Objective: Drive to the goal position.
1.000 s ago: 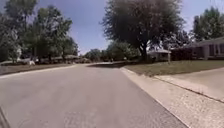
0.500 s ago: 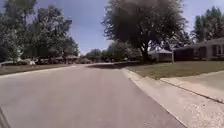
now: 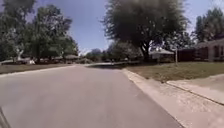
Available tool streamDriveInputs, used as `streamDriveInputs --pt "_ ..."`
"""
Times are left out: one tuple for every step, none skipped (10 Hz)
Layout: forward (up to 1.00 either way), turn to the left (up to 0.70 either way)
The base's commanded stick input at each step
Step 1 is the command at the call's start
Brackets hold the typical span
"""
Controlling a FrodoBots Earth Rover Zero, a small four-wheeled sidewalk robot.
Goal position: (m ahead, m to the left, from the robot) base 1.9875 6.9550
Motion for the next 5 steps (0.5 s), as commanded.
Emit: streamDriveInputs --pt "0.7 0.0" --pt "0.7 0.0" --pt "0.7 0.0" --pt "0.7 0.0" --pt "0.7 0.0"
